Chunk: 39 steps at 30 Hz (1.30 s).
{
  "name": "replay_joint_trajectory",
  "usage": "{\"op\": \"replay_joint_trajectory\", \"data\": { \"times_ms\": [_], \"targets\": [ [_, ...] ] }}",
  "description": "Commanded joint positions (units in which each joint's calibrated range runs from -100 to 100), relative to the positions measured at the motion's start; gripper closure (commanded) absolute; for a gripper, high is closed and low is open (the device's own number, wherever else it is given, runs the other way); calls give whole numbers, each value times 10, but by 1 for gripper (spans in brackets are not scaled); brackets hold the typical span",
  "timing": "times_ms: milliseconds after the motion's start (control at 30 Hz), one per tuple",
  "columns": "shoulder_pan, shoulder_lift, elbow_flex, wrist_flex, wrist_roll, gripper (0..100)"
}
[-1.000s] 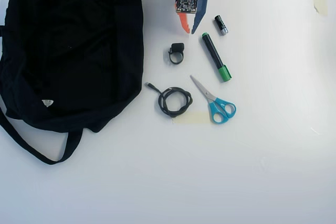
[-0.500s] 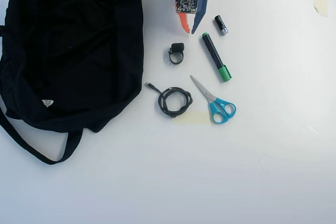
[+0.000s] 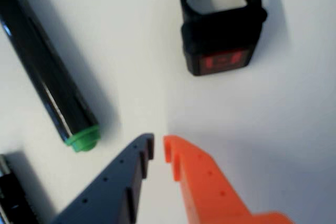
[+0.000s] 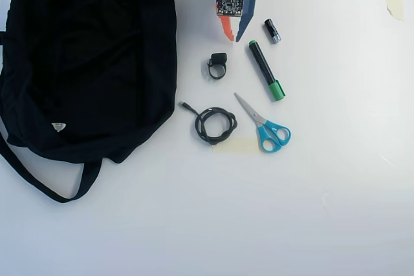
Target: Put the bike light into the black bag
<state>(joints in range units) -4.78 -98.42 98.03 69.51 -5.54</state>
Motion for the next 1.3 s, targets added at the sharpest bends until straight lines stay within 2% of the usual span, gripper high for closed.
{"op": "replay_joint_trajectory", "data": {
  "times_ms": [0, 600, 833, 1000, 1267],
  "targets": [
    [2, -12, 12, 32, 2, 98],
    [-4, -12, 7, 14, -2, 98],
    [-5, 3, -58, -119, 1, 98],
    [-17, 80, -147, -217, -2, 98],
    [-40, 276, -267, -508, -2, 98]
  ]
}}
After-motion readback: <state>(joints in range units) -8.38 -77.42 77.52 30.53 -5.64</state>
